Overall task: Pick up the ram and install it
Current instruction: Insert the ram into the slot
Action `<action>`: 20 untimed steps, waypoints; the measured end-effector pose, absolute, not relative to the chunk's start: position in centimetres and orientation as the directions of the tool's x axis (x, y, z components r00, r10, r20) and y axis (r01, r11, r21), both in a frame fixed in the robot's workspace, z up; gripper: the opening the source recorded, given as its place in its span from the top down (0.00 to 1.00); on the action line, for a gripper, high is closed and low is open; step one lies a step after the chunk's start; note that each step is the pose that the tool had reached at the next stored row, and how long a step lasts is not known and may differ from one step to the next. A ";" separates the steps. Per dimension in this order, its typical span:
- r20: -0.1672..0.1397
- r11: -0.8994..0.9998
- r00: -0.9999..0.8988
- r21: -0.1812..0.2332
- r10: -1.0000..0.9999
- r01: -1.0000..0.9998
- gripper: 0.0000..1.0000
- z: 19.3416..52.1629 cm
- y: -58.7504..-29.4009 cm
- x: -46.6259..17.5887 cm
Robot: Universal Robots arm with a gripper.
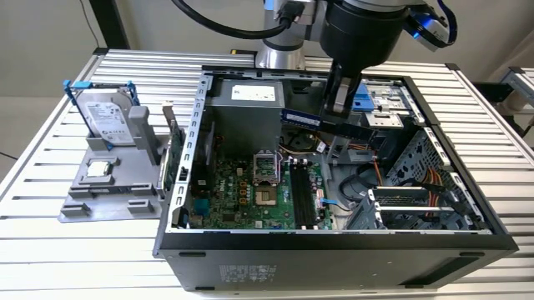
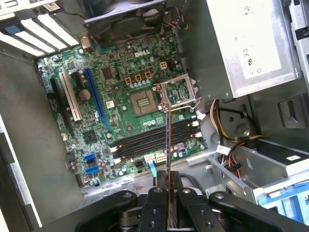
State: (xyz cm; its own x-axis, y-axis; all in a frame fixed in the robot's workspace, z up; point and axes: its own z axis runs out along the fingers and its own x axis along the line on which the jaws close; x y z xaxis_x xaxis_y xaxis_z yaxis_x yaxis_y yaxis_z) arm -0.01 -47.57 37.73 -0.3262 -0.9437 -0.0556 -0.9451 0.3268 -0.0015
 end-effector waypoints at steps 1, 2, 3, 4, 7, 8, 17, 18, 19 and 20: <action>-0.056 0.330 -0.330 -0.001 -0.942 -0.944 1.00 37.7 -47.6 0.0; -0.056 0.334 -0.333 -0.001 -0.941 -0.943 1.00 37.7 -47.6 0.0; -0.056 0.338 -0.337 -0.002 -0.940 -0.941 1.00 37.7 -47.6 0.0; -0.056 0.341 -0.340 -0.001 -0.939 -0.940 1.00 37.7 -47.6 0.0; -0.056 0.351 -0.351 -0.001 -0.935 -0.936 1.00 37.7 -47.6 0.0; -0.056 0.356 -0.355 -0.002 -0.933 -0.935 1.00 37.7 -47.6 0.0; -0.056 0.401 -0.401 -0.001 -0.915 -0.916 1.00 37.7 -47.6 0.0; -0.056 0.407 -0.406 -0.001 -0.912 -0.913 1.00 37.7 -47.6 0.0; -0.056 0.412 -0.412 -0.001 -0.910 -0.911 1.00 37.7 -47.6 0.0; -0.056 0.418 -0.417 -0.001 -0.907 -0.909 1.00 37.7 -47.6 0.0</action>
State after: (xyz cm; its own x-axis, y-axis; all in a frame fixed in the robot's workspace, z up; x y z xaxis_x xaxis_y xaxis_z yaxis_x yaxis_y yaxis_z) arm -0.01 -47.57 37.73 -0.4168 -0.9073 -0.0556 -0.9086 0.4176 -0.0015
